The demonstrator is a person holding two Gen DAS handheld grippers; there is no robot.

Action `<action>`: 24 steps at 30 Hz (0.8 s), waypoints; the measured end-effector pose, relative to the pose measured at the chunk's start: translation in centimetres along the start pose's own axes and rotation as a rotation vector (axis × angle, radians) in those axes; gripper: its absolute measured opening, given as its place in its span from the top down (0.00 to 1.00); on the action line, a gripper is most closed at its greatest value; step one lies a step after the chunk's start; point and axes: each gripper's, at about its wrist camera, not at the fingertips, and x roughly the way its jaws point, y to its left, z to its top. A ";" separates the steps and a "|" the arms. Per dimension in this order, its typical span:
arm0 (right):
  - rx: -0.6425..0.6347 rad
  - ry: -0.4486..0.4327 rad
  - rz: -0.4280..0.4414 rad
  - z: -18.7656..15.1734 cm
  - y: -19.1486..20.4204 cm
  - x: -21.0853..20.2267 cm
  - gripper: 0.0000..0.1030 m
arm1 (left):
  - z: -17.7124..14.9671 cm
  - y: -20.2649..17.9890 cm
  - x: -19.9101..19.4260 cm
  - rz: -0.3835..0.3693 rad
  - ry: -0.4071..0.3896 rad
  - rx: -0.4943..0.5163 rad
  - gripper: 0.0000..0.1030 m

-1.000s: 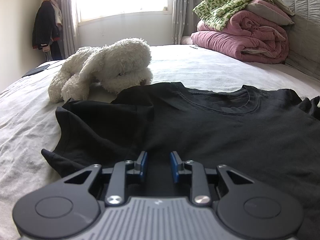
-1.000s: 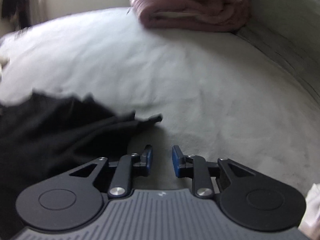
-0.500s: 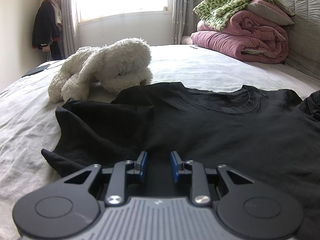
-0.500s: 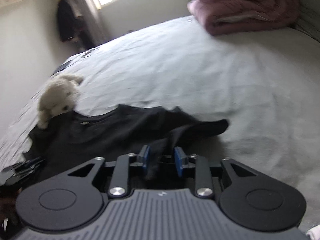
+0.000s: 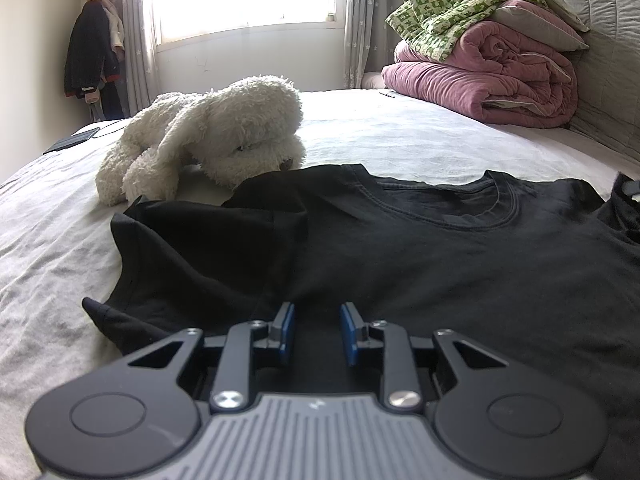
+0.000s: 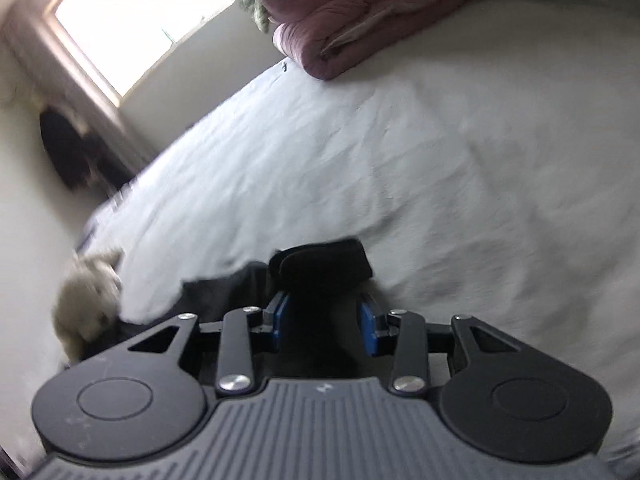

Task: Fold clothes

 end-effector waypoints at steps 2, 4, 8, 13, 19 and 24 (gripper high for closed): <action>-0.097 0.016 0.051 -0.6 2.4 0.3 0.61 | 0.0 0.0 0.0 0.000 0.000 0.001 0.75; -0.258 0.047 0.111 -1.9 5.7 0.2 0.61 | 0.0 0.0 0.0 0.000 0.000 0.001 0.75; -0.466 0.113 0.162 -4.4 9.5 -0.4 0.61 | 0.0 0.0 0.0 -0.001 0.000 0.000 0.75; -0.301 -0.036 0.075 -3.3 5.8 -3.0 0.61 | 0.0 0.0 0.0 -0.002 -0.001 -0.003 0.75; -0.018 -0.020 -0.036 -3.0 0.0 -1.6 0.60 | 0.0 0.0 0.0 0.002 0.000 0.002 0.75; -0.066 -0.013 -0.066 -4.1 0.5 -0.8 0.94 | 0.0 -0.4 0.0 0.017 0.001 0.023 0.75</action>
